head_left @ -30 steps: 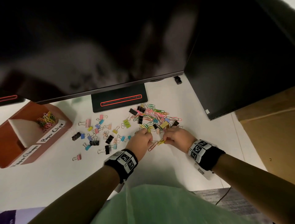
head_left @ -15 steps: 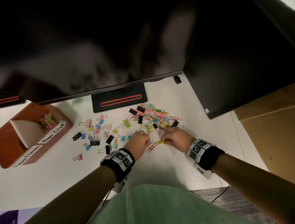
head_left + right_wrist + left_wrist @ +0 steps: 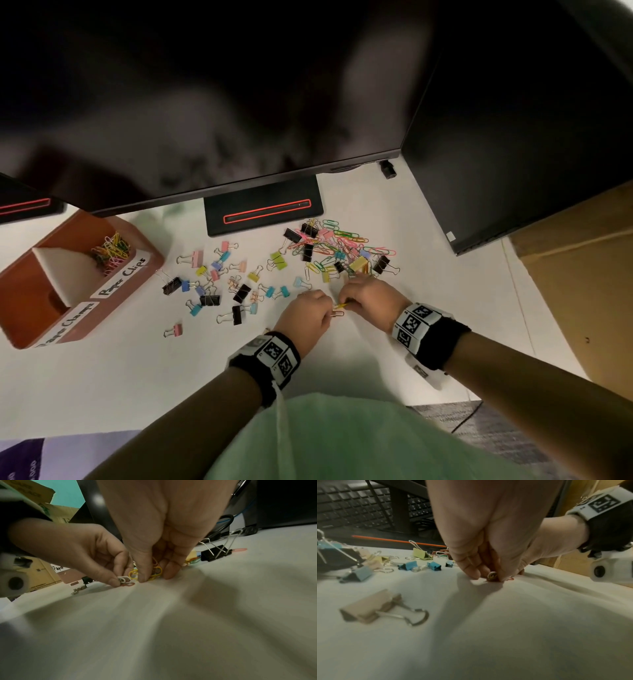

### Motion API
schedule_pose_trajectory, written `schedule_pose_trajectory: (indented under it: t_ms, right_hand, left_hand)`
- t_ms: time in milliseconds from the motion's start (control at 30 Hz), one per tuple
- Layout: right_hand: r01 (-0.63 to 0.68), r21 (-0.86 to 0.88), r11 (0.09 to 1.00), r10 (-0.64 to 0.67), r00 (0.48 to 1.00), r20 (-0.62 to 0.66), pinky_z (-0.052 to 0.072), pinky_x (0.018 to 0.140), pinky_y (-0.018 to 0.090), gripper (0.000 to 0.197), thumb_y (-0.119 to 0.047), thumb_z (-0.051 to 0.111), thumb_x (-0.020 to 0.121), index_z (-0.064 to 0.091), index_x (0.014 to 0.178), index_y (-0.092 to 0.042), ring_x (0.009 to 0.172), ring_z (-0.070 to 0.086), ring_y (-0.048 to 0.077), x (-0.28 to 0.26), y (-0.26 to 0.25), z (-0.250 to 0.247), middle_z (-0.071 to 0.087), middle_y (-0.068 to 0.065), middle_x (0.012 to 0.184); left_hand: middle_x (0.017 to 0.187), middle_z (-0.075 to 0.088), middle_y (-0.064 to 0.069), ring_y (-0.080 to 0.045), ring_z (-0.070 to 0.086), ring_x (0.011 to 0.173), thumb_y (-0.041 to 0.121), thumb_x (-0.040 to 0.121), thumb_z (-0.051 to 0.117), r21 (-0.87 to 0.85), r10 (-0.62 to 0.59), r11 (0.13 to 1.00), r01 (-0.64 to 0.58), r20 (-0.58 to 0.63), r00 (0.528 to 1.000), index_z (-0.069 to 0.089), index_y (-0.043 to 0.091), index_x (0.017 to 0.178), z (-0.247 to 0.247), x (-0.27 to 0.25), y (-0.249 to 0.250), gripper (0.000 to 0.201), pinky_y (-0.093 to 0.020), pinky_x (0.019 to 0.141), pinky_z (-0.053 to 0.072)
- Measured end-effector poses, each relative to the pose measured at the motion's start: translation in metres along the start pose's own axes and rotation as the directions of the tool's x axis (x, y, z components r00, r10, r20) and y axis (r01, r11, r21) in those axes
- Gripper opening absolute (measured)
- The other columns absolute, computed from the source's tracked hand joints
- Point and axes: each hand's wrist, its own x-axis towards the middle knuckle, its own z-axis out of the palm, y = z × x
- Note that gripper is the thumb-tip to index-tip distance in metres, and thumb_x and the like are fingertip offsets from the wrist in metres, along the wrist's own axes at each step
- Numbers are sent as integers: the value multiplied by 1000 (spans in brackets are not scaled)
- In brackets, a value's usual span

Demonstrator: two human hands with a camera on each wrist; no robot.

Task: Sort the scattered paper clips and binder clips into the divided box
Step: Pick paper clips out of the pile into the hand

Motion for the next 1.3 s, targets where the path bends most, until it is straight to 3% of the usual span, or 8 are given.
schedule_pose_trajectory:
  t_ms: [167,433,733,900,1000,1133,1200,1300]
  right_hand:
    - [-130,-39,991,133,989,72,46,91,38,15,-18,58,90,66,100,-11,99,57,26,2,-5,2,66,9,102]
    - [-145,-114,983,158,980,117,44,88,31,21,-16,52,93,65,109,-11,106,55,25,2,-17,5,59,9,114]
    - [-123,-112,986,137,982,127,46,89,34,21,-18,51,93,64,108,-12,102,56,25,15,-47,14,64,8,107]
    - [-43,-55,998,46,997,58,47,88,32,20,-17,53,93,65,107,-10,100,59,24,47,-94,2,65,8,107]
    - [41,-26,999,-41,999,20,47,91,33,22,-19,54,93,64,111,-12,102,59,22,86,-140,-8,65,6,111]
    - [174,32,984,-171,982,-79,48,90,37,21,-18,57,91,65,109,-12,98,61,25,154,-213,-11,65,10,107]
    - [201,62,978,-194,976,-101,49,89,37,21,-17,59,89,64,109,-12,96,61,25,188,-251,-7,65,11,107]
    - [181,95,979,-171,980,-100,49,89,38,28,-15,61,87,59,115,-13,99,60,25,232,-290,7,64,11,110]
  left_hand:
    - [86,60,-13,-25,53,83,10,86,52,49,-27,998,25,45,999,59,3,82,-12,-1,-11,11,-35,72,45]
    - [95,54,-12,-25,50,88,10,90,45,163,87,979,-125,225,970,54,3,91,-24,-18,-25,12,-30,71,36]
    - [83,55,-10,-23,51,79,7,84,52,-17,100,995,-98,182,978,54,6,79,-32,-31,-45,6,-33,70,41]
    - [74,61,-1,-13,55,67,2,79,63,-287,-43,958,14,-93,995,59,9,73,-97,-70,-83,10,-25,64,47]
    - [75,65,2,-5,56,65,2,79,67,-366,-233,922,127,-262,937,59,14,72,-146,-104,-121,16,-11,59,43]
    - [62,59,12,6,55,61,7,77,70,-394,-449,875,283,-437,780,57,14,69,-201,-140,-173,18,-4,57,38]
    - [65,62,10,0,59,63,12,77,71,-354,-515,854,381,-466,720,59,16,70,-216,-147,-196,14,-8,58,40]
    - [79,67,5,-7,61,74,15,80,69,-438,-592,793,424,-386,708,61,20,82,-220,-142,-219,9,-8,66,42]
